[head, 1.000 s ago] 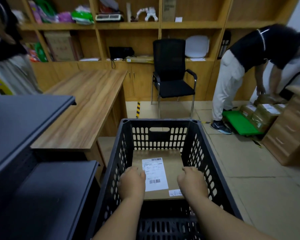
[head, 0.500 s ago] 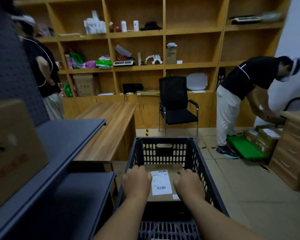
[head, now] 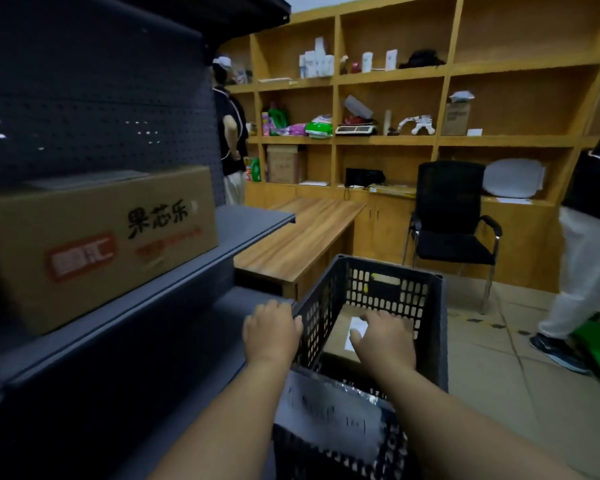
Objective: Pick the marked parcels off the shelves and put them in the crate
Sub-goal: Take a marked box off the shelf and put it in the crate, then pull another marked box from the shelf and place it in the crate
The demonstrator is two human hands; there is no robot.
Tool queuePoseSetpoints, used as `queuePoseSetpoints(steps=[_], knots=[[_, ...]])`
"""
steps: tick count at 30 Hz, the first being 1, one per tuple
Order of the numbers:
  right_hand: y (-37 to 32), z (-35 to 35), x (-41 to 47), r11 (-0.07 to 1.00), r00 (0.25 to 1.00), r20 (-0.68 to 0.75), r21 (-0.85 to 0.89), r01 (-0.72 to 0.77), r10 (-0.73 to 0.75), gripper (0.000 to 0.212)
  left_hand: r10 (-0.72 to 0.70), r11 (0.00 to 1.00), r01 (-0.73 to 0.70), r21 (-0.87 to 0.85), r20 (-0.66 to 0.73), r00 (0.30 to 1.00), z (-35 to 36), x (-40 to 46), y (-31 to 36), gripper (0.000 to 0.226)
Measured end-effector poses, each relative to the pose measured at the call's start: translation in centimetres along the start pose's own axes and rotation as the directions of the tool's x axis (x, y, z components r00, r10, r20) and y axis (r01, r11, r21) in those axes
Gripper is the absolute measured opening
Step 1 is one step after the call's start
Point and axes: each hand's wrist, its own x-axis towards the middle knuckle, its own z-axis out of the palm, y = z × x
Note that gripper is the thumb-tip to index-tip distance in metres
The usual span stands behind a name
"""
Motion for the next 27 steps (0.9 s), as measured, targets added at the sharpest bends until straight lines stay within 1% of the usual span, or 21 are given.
queuePoseSetpoints(steps=[5,10,12,15,20,23,27], knots=[[-1.5,-0.7,-5.9,0.985,0.984,0.086,0.081,0.152,-0.159,0.035,-0.149,0.985,0.151,0.081,-0.035,0.988,-2.9,-8.1,-3.2,0.030],[-4.7,-1.0,-11.3,0.940,0.935,0.123,0.120,0.319,-0.333,0.040,-0.306,0.939,0.314,0.139,-0.075,0.949,-5.7,-15.4,-6.8,0.031],[-6.1,-1.2,-13.2,0.921,0.914,0.131,0.115,0.371,-0.384,0.040,-0.360,0.917,0.371,0.149,-0.095,0.928,-6.9,-17.9,-8.3,0.031],[-8.1,-1.5,-15.9,0.888,0.878,0.148,0.153,0.433,-0.454,0.040,-0.427,0.883,0.441,0.159,-0.118,0.897,-8.7,-21.2,-10.1,0.031],[-11.5,-2.0,-21.2,0.818,0.812,0.135,0.195,0.541,-0.568,0.042,-0.527,0.811,0.549,0.201,-0.157,0.835,-12.3,-27.4,-13.0,0.030],[-13.8,-2.1,-25.9,0.764,0.757,0.133,0.221,0.606,-0.639,0.041,-0.577,0.761,0.606,0.231,-0.184,0.795,-14.9,-32.2,-14.9,0.030],[-16.5,-2.6,-33.6,0.698,0.696,0.130,0.293,0.654,-0.707,0.038,-0.642,0.687,0.679,0.260,-0.222,0.734,-18.9,-40.1,-17.5,0.030]])
